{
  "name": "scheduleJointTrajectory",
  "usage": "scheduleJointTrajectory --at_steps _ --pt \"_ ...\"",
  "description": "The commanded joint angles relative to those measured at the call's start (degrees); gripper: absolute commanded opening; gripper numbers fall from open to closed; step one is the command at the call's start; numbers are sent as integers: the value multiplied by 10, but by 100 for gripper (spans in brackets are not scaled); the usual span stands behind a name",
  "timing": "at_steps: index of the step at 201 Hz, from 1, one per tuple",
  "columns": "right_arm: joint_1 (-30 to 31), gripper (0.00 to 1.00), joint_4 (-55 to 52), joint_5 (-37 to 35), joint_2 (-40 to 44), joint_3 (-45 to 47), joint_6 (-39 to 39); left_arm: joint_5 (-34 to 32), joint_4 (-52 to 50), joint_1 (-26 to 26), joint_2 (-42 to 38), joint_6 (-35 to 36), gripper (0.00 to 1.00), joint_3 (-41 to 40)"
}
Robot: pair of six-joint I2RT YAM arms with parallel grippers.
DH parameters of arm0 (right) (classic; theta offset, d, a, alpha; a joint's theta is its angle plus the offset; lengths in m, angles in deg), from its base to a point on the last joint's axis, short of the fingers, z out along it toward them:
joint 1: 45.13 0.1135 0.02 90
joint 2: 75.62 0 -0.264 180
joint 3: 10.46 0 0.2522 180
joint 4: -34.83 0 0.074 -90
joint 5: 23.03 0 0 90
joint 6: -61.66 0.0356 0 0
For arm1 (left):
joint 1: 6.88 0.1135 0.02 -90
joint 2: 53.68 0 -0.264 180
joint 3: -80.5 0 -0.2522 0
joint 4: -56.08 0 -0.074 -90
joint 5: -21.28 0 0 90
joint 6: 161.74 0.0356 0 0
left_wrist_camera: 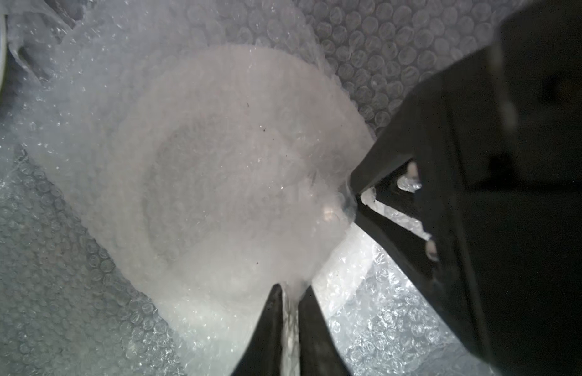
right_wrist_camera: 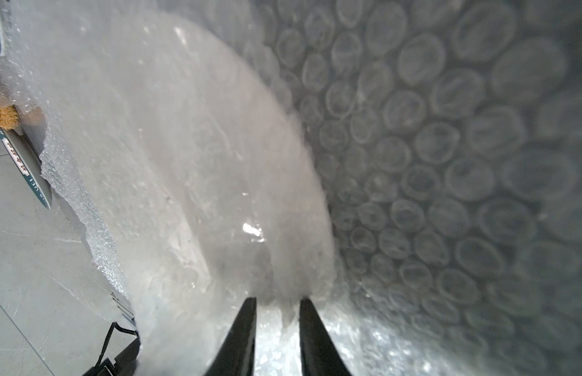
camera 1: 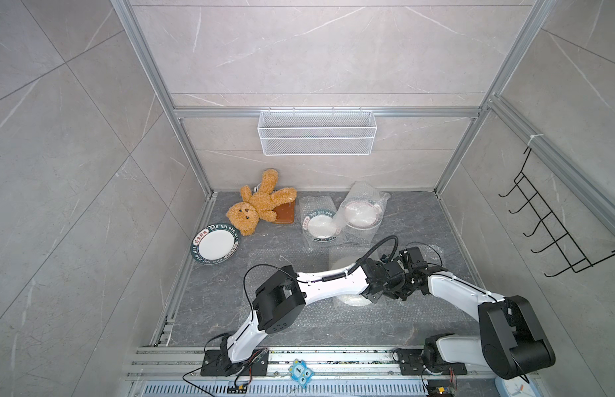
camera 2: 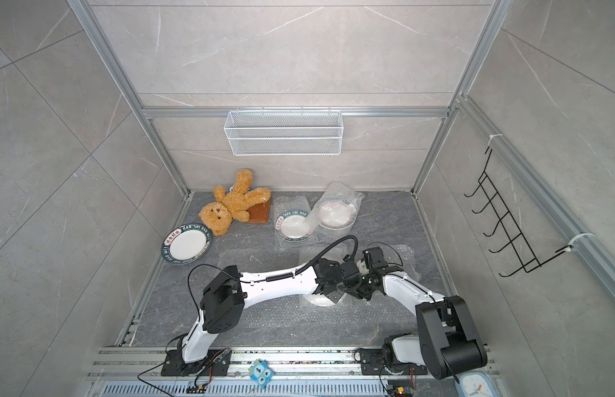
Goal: Unpack dinner plates from bubble wrap
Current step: Unwrap the bubble wrap.
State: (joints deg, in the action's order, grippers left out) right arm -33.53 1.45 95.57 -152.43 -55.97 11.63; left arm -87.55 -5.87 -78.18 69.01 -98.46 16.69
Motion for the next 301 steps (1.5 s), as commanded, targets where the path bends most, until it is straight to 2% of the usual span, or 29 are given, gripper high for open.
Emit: scheduleJointTrajectory --at_steps 1,21,49,71,119,140,203,247,301 --pt "0 27 18 1 -4 19 16 11 -1 5 -26 -7 27 3" --pt "1 27 20 11 -2 21 15 12 -2 6 -18 -9 39 8" --pt "1 27 16 14 1 20 14 6 -4 9 -8 -12 43 23" --pt "0 27 14 17 0 15 13 6 -4 12 4 -11 43 35" --pt "0 27 13 18 -5 7 13 23 5 21 26 -12 31 41" --pt "1 27 16 18 -10 7 13 41 13 22 31 -11 31 38" --pt "0 28 30 40 -11 7 19 84 83 22 -13 -6 59 -43" --pt "0 29 43 60 -18 9 23 111 133 21 -55 2 63 -102" --pt "0 32 52 81 -6 13 26 63 114 22 -52 5 72 -93"
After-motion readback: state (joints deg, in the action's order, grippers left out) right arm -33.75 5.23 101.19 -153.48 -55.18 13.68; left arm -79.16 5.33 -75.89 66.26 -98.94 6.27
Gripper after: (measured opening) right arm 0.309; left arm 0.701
